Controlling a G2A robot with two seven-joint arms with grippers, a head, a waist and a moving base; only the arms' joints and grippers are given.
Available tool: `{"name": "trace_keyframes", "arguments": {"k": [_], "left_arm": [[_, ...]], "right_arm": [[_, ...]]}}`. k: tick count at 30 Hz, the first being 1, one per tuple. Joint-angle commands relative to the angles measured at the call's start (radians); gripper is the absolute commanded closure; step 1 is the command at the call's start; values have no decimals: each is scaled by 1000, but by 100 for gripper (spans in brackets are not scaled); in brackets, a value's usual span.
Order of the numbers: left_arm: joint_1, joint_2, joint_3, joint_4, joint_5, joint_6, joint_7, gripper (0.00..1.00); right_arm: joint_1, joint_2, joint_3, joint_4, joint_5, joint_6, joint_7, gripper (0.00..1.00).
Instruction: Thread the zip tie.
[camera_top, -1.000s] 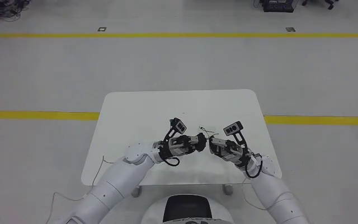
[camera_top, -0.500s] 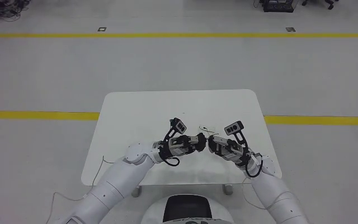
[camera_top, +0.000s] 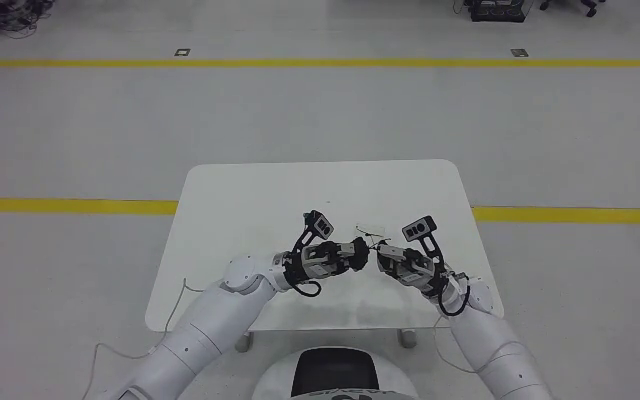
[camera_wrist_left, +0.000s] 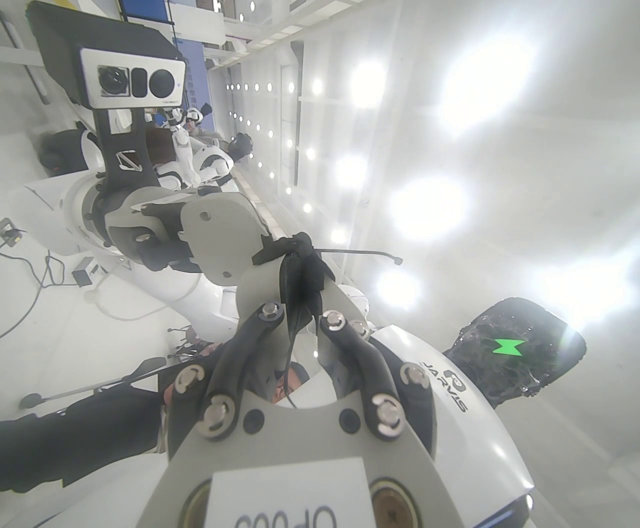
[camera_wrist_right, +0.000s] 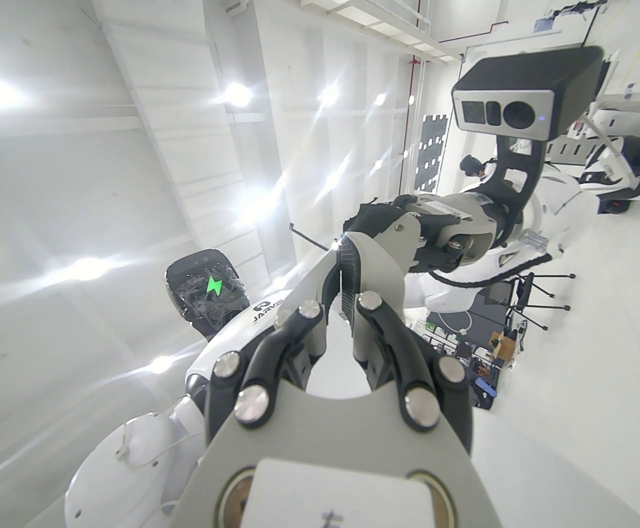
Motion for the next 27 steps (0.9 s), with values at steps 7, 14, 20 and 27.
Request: {"name": "trace_keyframes", "arguments": {"k": [7,14,20,27], "left_arm": [[0,0,0,0,0,0,0,100],[0,0,0,0,0,0,0,100],[0,0,0,0,0,0,0,100],[0,0,0,0,0,0,0,100]], "right_arm": [[-9,-7,28,11,-16,0,-3,100],[-13,-11,44,20,-19,0,3,100],[-16,-13,56,24,-22,0,3,100],[-20,-13,71,36,-56,0,2,100]]}}
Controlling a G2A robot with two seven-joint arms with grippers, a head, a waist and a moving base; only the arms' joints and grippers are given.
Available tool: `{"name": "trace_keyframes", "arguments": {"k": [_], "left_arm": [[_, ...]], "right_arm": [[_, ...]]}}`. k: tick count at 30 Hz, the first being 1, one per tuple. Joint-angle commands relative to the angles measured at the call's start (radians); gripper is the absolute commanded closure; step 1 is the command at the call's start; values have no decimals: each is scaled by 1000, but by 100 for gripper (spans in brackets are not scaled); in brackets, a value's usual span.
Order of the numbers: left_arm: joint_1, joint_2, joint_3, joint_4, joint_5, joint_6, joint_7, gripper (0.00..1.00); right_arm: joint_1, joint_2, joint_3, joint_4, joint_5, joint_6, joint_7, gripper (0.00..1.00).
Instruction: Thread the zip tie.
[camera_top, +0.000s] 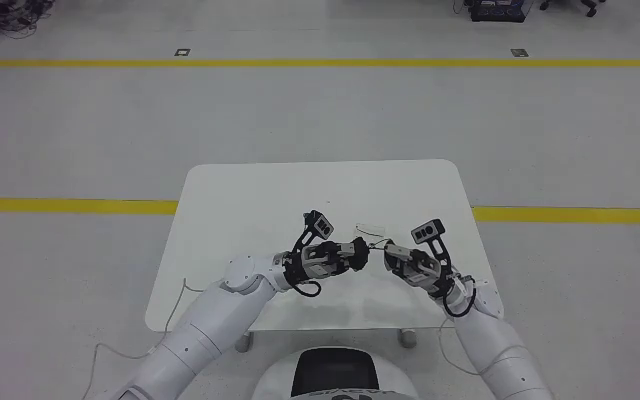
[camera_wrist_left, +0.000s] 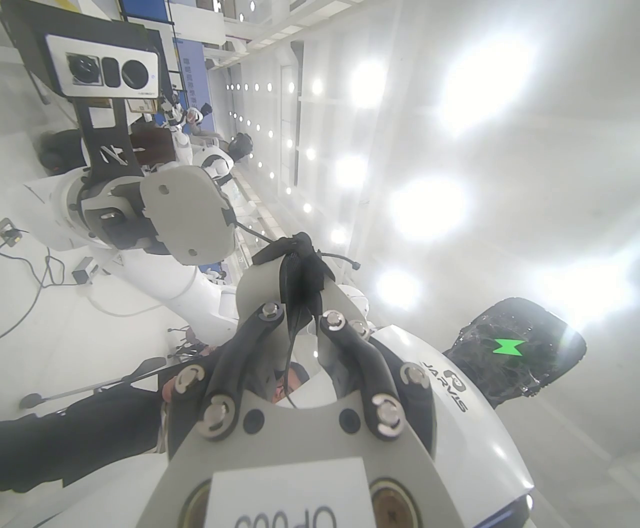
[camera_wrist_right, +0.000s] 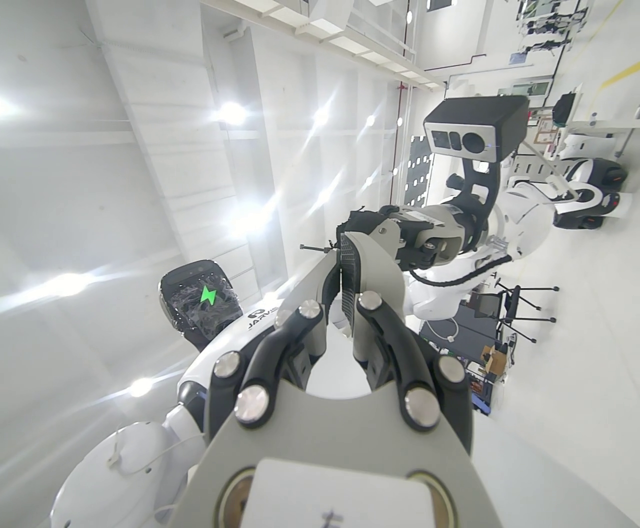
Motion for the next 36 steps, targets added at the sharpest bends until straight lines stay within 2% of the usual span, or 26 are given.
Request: {"name": "trace_keyframes", "arguments": {"k": [1,36], "left_arm": [[0,0,0,0,0,0,0,100],[0,0,0,0,0,0,0,100]], "right_arm": [[-1,0,5,0,-13,0,-1,100],[-18,3,40,-7,-151,0,-42,100]]}}
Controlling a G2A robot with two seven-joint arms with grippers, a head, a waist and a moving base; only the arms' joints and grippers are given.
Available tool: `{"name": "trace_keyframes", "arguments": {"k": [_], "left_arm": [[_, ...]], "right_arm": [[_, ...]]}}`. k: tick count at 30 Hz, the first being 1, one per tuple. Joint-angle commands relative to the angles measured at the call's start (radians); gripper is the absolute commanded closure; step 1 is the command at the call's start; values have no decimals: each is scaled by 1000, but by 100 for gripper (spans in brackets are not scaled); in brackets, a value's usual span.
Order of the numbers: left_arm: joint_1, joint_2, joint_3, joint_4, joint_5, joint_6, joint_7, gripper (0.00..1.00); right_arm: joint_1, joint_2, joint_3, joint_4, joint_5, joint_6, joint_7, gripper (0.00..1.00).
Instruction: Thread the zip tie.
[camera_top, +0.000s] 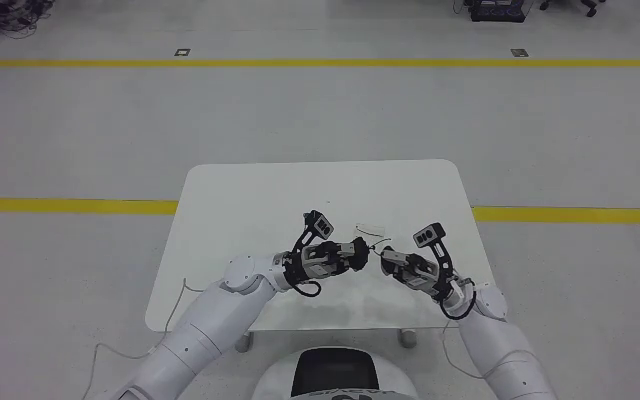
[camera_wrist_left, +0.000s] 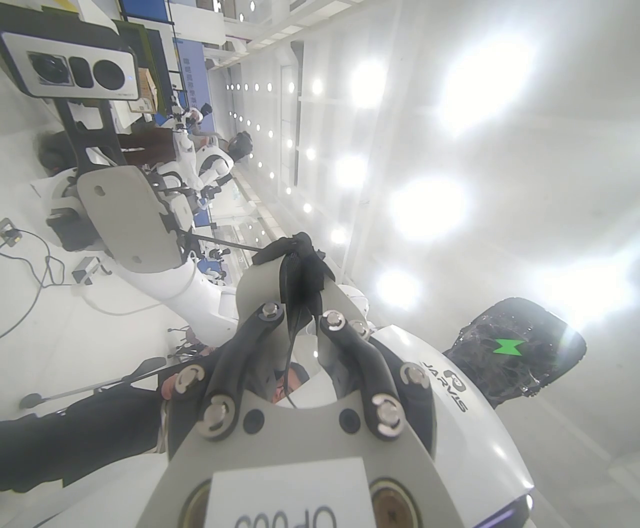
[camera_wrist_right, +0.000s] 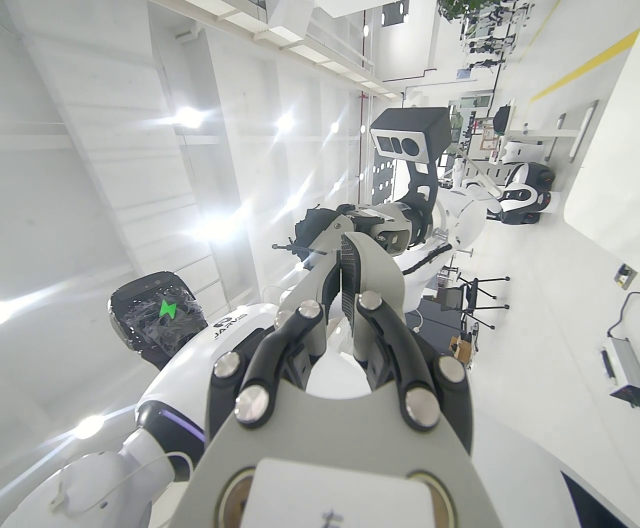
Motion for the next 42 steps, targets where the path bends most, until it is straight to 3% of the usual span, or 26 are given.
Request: {"name": "trace_keyframes", "arguments": {"k": [1,32,37,38,39,40,42], "left_arm": [[0,0,0,0,0,0,0,100],[0,0,0,0,0,0,0,100],[0,0,0,0,0,0,0,100],[0,0,0,0,0,0,0,100],[0,0,0,0,0,0,0,100],[0,0,0,0,0,0,0,100],[0,0,0,0,0,0,0,100]], "right_arm": [[0,1,0,0,-12,0,-6,100],[-26,-6,17,-41,-169,0,-81,100],[-23,-11,22,-19,-107,0,-53,100],[-20,-10,25,-13,-103,0,-46,67],[-18,-10,26,-7,-96,0,-37,56],[-17,-10,24,-2,-87,0,-27,51],[-14,-10,15,8,-66,4,-2,51]]}}
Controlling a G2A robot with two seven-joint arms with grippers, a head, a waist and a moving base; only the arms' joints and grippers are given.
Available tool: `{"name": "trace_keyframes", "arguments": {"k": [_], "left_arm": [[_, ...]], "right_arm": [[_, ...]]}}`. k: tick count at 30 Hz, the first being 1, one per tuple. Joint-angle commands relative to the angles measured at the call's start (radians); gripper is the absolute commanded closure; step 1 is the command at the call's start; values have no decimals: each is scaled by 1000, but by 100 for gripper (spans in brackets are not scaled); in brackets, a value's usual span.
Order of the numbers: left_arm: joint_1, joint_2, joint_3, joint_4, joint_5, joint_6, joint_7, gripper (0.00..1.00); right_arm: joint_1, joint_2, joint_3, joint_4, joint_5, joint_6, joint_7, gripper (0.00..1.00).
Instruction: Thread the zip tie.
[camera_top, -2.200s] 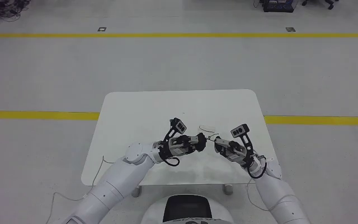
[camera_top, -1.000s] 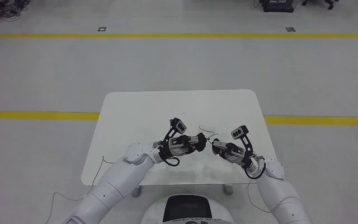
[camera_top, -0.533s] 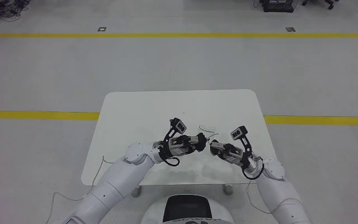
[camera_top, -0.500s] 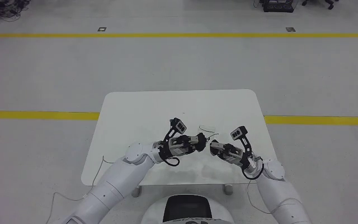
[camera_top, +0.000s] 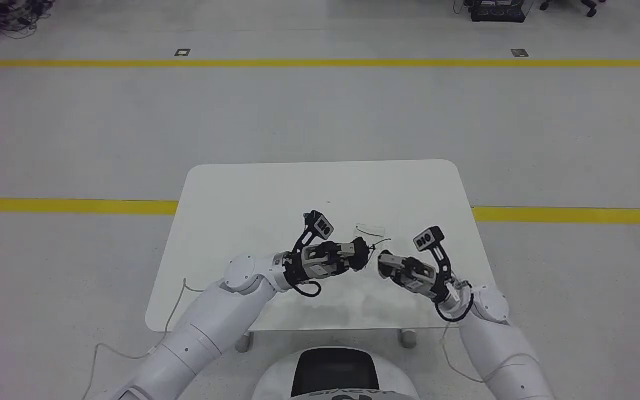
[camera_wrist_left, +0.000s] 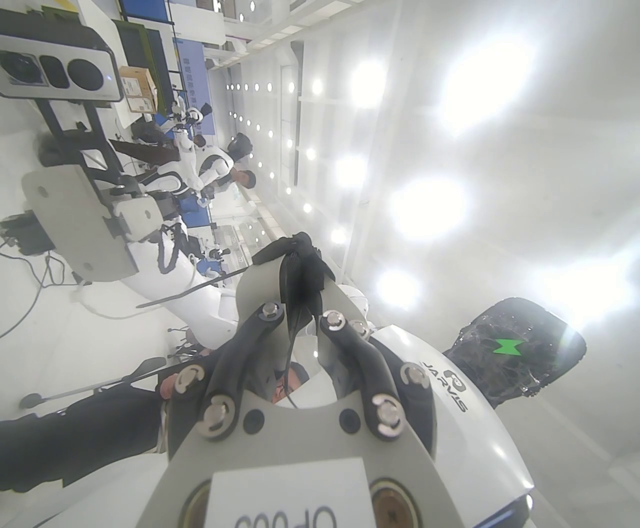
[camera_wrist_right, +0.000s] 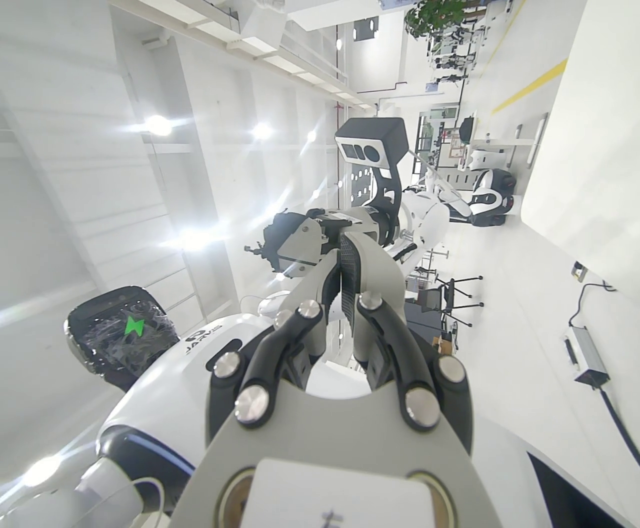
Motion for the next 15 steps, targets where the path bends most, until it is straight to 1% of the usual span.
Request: {"name": "trace_keyframes", "arguments": {"k": [1,3,7,15], "left_arm": [[0,0,0,0,0,0,0,100],[0,0,0,0,0,0,0,100],[0,0,0,0,0,0,0,100],[0,0,0,0,0,0,0,100]], "right_arm": [[5,0,-12,9,29,12,30,51],[11,-1,-22,15,59,31,54,54],[16,3,-50,-1,107,74,54,56],[13,25,-91,-48,167,133,54,59]]}}
